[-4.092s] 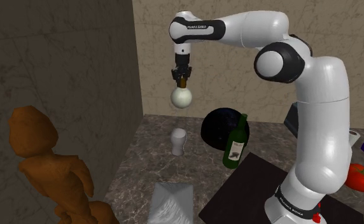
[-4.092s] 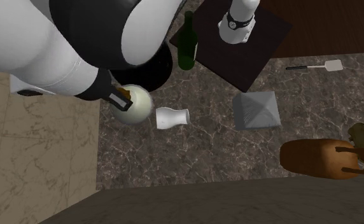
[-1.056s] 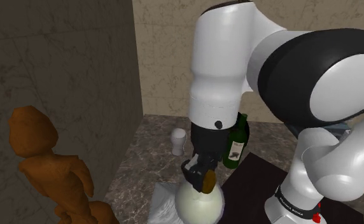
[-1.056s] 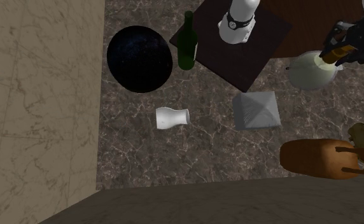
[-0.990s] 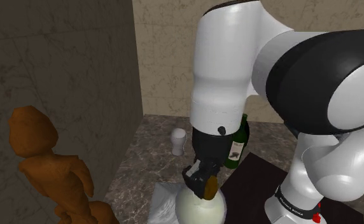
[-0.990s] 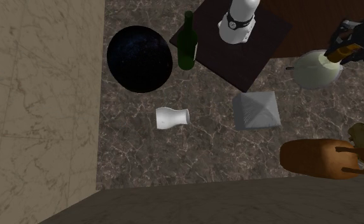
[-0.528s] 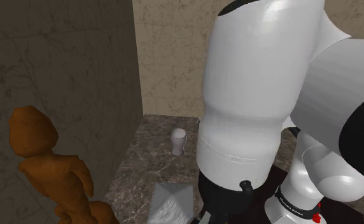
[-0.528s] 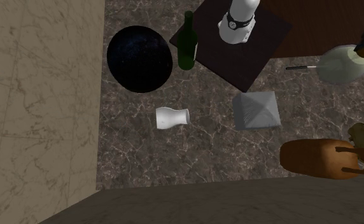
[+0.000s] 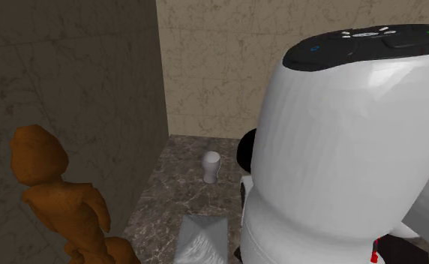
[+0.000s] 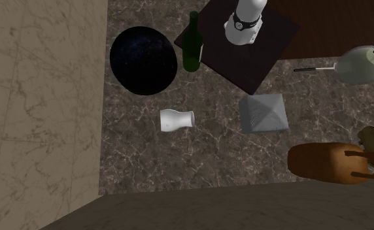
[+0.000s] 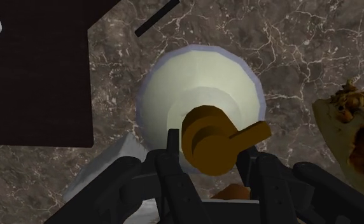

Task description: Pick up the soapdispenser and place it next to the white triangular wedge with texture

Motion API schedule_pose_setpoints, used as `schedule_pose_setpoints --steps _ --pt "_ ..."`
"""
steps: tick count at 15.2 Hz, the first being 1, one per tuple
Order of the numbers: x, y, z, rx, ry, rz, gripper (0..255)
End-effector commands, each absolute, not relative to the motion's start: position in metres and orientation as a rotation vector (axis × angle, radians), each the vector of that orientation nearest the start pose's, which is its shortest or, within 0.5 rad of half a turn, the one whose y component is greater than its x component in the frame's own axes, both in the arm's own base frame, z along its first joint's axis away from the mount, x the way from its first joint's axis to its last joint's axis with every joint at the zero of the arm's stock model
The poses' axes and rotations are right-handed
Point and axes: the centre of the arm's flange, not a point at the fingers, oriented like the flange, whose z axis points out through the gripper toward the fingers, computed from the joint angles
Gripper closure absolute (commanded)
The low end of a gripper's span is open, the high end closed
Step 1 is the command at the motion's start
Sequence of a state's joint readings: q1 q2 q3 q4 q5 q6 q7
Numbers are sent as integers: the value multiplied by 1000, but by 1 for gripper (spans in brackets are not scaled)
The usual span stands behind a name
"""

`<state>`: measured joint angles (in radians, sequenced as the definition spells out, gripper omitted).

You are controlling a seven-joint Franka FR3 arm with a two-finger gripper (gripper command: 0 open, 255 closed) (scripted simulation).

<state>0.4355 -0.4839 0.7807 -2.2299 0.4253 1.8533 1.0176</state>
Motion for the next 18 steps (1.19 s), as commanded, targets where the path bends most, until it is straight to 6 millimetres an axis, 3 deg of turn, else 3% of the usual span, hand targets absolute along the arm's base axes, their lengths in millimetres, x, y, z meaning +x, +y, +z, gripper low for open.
schedule_pose_setpoints --steps 1,18 --pt "95 445 489 -3103 -22 100 255" --pt "95 445 400 -3103 -22 100 255"
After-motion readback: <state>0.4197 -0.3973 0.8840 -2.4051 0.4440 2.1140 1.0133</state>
